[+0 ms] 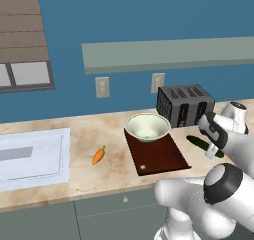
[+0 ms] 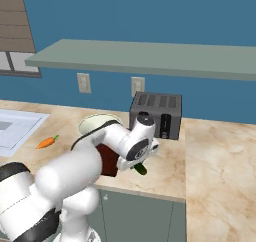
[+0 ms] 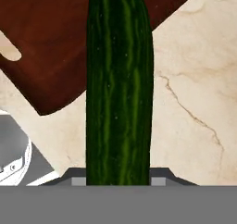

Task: Place the two vegetables and bowl onto the tray for setting up a vegetable dip station.

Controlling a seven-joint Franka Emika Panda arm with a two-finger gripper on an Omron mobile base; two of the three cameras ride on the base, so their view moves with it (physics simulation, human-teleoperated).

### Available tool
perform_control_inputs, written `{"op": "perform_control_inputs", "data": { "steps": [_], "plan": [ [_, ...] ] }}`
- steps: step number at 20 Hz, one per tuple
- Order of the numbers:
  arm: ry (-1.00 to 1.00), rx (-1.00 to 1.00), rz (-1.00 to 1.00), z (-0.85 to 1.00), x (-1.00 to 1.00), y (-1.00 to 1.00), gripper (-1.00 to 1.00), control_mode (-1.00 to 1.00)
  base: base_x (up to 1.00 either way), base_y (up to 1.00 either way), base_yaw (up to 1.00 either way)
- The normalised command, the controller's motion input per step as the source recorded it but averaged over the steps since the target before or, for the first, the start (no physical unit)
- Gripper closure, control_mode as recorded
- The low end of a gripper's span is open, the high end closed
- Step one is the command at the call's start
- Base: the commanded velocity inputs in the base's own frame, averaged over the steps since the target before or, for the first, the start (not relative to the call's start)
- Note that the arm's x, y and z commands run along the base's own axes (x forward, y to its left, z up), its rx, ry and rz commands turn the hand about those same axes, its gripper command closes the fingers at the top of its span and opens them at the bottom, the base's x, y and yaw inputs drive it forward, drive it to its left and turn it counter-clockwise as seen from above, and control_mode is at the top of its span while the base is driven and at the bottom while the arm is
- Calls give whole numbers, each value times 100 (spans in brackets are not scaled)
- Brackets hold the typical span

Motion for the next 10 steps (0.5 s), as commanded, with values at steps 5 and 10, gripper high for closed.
{"op": "perform_control_inputs", "data": {
  "steps": [5,10],
  "plan": [
    [-6,-8,40,11,-13,28,100,-100,0,0,0],
    [0,-10,33,4,-5,34,100,-100,0,0,0]
  ]
}}
